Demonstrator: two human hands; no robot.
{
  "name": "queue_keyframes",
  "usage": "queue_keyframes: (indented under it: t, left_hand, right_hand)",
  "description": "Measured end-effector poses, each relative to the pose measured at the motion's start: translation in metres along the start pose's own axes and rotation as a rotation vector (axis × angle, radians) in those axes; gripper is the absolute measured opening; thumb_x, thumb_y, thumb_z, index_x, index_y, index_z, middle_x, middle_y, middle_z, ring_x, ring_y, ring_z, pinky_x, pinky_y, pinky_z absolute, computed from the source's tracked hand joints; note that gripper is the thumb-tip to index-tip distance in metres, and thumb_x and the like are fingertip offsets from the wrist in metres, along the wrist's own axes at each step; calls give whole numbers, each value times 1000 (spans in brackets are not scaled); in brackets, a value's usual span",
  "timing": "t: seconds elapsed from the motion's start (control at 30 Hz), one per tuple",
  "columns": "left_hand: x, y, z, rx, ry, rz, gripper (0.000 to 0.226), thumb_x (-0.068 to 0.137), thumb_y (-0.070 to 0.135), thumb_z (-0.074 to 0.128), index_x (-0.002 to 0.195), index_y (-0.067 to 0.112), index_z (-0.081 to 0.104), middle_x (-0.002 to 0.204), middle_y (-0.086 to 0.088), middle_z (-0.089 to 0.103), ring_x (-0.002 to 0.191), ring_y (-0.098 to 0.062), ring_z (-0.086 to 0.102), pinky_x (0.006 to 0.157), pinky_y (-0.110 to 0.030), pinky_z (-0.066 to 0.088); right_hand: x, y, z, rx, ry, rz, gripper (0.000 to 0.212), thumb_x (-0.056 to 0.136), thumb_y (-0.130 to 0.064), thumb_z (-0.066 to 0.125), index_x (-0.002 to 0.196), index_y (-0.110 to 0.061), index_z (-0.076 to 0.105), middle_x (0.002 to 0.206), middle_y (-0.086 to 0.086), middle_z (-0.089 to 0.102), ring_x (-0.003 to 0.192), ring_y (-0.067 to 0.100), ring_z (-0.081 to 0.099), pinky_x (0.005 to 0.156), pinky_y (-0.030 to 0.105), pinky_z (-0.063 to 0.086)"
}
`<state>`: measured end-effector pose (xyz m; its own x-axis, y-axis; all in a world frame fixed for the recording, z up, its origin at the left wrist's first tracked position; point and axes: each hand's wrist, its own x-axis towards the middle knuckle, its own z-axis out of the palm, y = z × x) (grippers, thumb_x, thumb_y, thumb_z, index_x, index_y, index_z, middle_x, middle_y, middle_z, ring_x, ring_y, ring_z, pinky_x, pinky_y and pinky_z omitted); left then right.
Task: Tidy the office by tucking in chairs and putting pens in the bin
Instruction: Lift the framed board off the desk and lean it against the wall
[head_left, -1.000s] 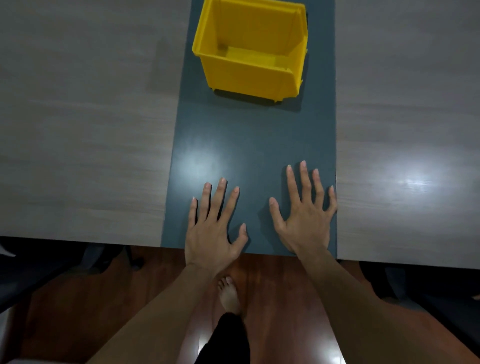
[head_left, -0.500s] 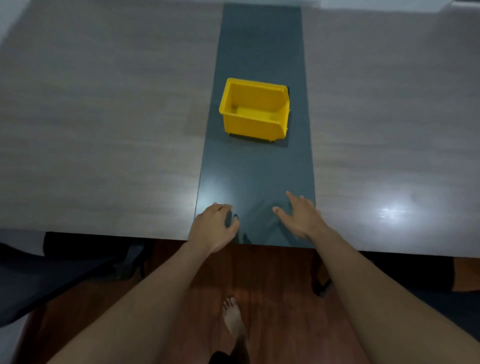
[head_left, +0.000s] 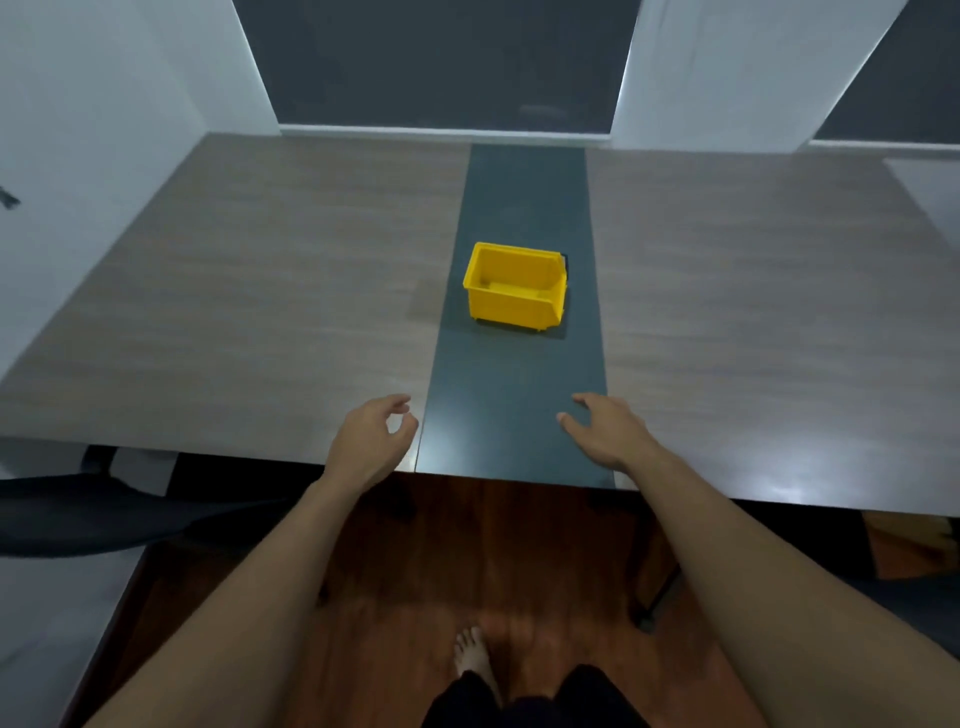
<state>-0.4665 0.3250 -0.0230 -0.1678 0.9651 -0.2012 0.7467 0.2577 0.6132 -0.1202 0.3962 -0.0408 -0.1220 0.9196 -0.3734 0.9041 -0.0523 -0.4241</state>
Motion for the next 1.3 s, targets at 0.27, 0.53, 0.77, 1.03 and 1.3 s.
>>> queue_keyframes:
  t: [0.27, 0.53, 0.77, 1.03, 1.3]
  left_hand:
    - [-74, 5, -21, -86, 91, -68, 45, 106, 36, 57, 150, 24, 60, 142, 6, 67, 129, -16, 63, 107, -41, 52]
    - [-152, 15, -34, -152, 172, -105, 33, 108, 36, 60, 140, 42, 59, 144, 13, 66, 127, -6, 62, 100, -29, 50]
    - [-222, 4, -42, -176, 310, -234, 44, 109, 39, 58, 152, 32, 57, 147, 15, 60, 131, -10, 60, 100, -29, 48]
    - [-306, -27, -65, -248, 475, -379, 43, 110, 39, 57, 152, 32, 57, 147, 13, 61, 133, -14, 60, 104, -33, 49]
    - [-428, -109, -117, -303, 677, -624, 38, 108, 39, 58, 145, 34, 64, 140, 6, 65, 119, -12, 63, 94, -29, 48]
  right_hand:
    - [-28, 19, -26, 21, 15, -129, 67, 103, -57, 55, 154, -14, 53, 157, 8, 58, 146, 30, 52, 119, 49, 45]
    - [-48, 23, -28, 58, -26, -237, 67, 104, -58, 54, 155, -15, 52, 159, 6, 56, 149, 30, 47, 121, 52, 43]
    - [-57, -13, -8, 61, -65, -364, 67, 103, -60, 54, 153, -15, 52, 156, 8, 57, 147, 32, 49, 119, 58, 42]
    - [-83, -111, 26, 38, -148, -579, 61, 102, -54, 59, 148, -14, 58, 151, 8, 62, 141, 30, 56, 117, 53, 45]
    - [-144, -261, 102, -38, -316, -812, 60, 107, -50, 56, 152, -11, 56, 153, 8, 60, 139, 27, 58, 111, 36, 46]
